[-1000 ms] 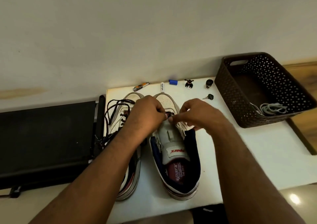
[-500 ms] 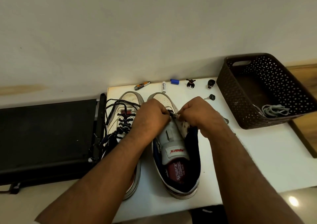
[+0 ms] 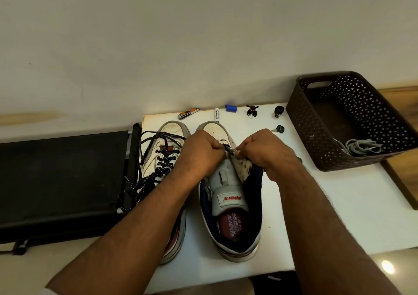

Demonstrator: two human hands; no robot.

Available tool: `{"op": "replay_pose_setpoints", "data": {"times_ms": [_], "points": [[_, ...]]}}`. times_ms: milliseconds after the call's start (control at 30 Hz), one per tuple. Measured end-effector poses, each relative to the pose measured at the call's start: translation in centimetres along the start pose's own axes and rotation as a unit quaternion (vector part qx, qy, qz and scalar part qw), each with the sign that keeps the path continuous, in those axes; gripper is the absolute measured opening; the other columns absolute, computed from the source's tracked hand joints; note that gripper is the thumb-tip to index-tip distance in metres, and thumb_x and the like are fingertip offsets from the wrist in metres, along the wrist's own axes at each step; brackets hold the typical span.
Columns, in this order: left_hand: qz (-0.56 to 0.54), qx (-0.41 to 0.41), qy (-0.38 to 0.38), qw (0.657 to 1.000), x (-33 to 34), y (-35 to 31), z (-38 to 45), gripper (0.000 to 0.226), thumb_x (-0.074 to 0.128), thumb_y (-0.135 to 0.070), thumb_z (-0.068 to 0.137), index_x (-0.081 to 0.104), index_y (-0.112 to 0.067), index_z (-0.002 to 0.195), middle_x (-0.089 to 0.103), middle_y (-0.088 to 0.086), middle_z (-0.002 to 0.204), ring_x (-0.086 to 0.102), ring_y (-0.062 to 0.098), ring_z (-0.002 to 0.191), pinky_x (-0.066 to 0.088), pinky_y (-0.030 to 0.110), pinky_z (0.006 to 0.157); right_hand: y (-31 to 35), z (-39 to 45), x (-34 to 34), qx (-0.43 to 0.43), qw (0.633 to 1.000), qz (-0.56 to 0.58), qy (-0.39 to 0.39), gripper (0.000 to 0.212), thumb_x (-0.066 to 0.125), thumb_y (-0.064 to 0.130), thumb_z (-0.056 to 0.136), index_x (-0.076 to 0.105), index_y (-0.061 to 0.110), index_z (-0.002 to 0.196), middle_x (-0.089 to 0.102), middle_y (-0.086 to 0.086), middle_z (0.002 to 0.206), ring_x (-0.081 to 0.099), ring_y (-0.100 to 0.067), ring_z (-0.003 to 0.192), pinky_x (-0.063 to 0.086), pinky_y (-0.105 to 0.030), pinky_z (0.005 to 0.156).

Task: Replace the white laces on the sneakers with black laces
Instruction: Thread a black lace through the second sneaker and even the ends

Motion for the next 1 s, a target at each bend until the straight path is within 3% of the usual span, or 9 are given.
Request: {"op": "replay_pose_setpoints", "data": {"times_ms": [233, 367, 533, 667, 800, 900, 967, 1000], "points": [[0.025, 0.009, -0.003, 1.0, 0.2, 0.0, 0.2, 0.013, 0.068, -0.018, 0.085, 0.078, -0.015, 0.092, 0.074, 0.0, 0.083, 0.053, -0.001, 0.06, 0.038, 0.01, 0.056, -0.2, 0.1, 0.1, 0.001, 1.0, 0.009, 0.003, 0.013, 0.071, 0.001, 0.079, 0.073, 0.003, 0.092, 0.071, -0.012, 0.098, 0.066, -0.025, 0.086, 0.057, -0.035, 0.076], [0.02, 0.005, 0.0, 1.0, 0.4, 0.2, 0.2, 0.012, 0.069, -0.019, 0.084, 0.078, -0.016, 0.091, 0.068, -0.006, 0.071, 0.056, 0.0, 0.06, 0.04, 0.012, 0.055, -0.1, 0.0, 0.3, 0.0, 1.0, 0.008, 0.012, 0.015, 0.071, 0.002, 0.08, 0.073, 0.003, 0.095, 0.07, -0.012, 0.098, 0.06, -0.018, 0.073, 0.049, -0.025, 0.058], [0.051, 0.011, -0.003, 0.999, 0.7, 0.1, 0.3, 0.011, 0.07, -0.02, 0.083, 0.079, -0.015, 0.086, 0.072, 0.003, 0.075, 0.064, 0.016, 0.07, 0.052, 0.027, 0.068, 0.1, -0.3, 0.4, 0.0, 1.0, -0.006, 0.024, 0.019, 0.069, 0.01, 0.085, 0.069, 0.002, 0.101, 0.068, -0.014, 0.099, 0.056, -0.014, 0.062, 0.037, -0.018, 0.043], [0.054, 0.012, 0.005, 0.998, 0.9, 0.0, 0.3, 0.013, 0.072, -0.023, 0.083, 0.078, -0.018, 0.092, 0.072, 0.0, 0.081, 0.064, 0.015, 0.075, 0.053, 0.028, 0.076, -0.3, -0.8, 0.8, 0.022, 0.996, 0.051, 0.074, 0.013, 0.062, 0.009, 0.09, 0.069, 0.003, 0.099, 0.069, -0.01, 0.091, 0.06, -0.013, 0.066, 0.042, -0.022, 0.051], [0.092, 0.022, 0.013, 0.995, 0.9, -0.3, 0.2, 0.013, 0.075, -0.024, 0.078, 0.078, -0.024, 0.091, 0.074, -0.003, 0.088, 0.066, 0.013, 0.083, 0.052, 0.027, 0.076, -0.5, -0.4, 1.2, 0.003, 0.999, 0.032, 0.044, 0.012, 0.061, -0.001, 0.086, 0.069, 0.007, 0.082, 0.068, -0.012, 0.09, 0.061, -0.019, 0.077, 0.05, -0.027, 0.06], [0.112, 0.033, 0.011, 0.993, 0.8, -0.4, 0.1, 0.021, 0.079, -0.025, 0.074, 0.076, -0.027, 0.095, 0.073, -0.005, 0.092, 0.066, 0.014, 0.088, 0.053, 0.03, 0.079, 0.1, -0.5, 0.8, 0.0, 0.984, 0.18, 0.007, 0.019, 0.053, -0.004, 0.089, 0.06, 0.012, 0.081, 0.069, -0.015, 0.095, 0.064, -0.023, 0.079, 0.052, -0.031, 0.064], [0.125, 0.028, 0.011, 0.992, 0.6, -0.3, 0.2, 0.023, 0.079, -0.023, 0.074, 0.075, -0.027, 0.097, 0.072, -0.004, 0.096, 0.065, 0.016, 0.092, 0.053, 0.031, 0.082, 1.1, -0.7, -0.4, -0.019, 0.926, 0.377, -0.002, 0.018, 0.042, 0.005, 0.098, 0.051, 0.016, 0.087, 0.071, -0.013, 0.087, 0.068, -0.023, 0.073, 0.052, -0.031, 0.066], [0.126, 0.023, 0.011, 0.992, 0.5, -0.1, 0.3, 0.024, 0.078, -0.022, 0.075, 0.075, -0.027, 0.098, 0.072, -0.004, 0.098, 0.064, 0.016, 0.095, 0.052, 0.031, 0.084, 1.6, -0.7, -1.7, -0.045, 0.913, 0.404, -0.023, 0.017, 0.04, 0.01, 0.1, 0.051, 0.017, 0.089, 0.072, -0.009, 0.08, 0.069, -0.022, 0.071, 0.053, -0.033, 0.069]]}}
Point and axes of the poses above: each hand's wrist, its own z-axis towards the middle knuckle, its own x-axis out of the palm, y = z × x, the point moved 10 cm from there along z, towards the middle knuckle
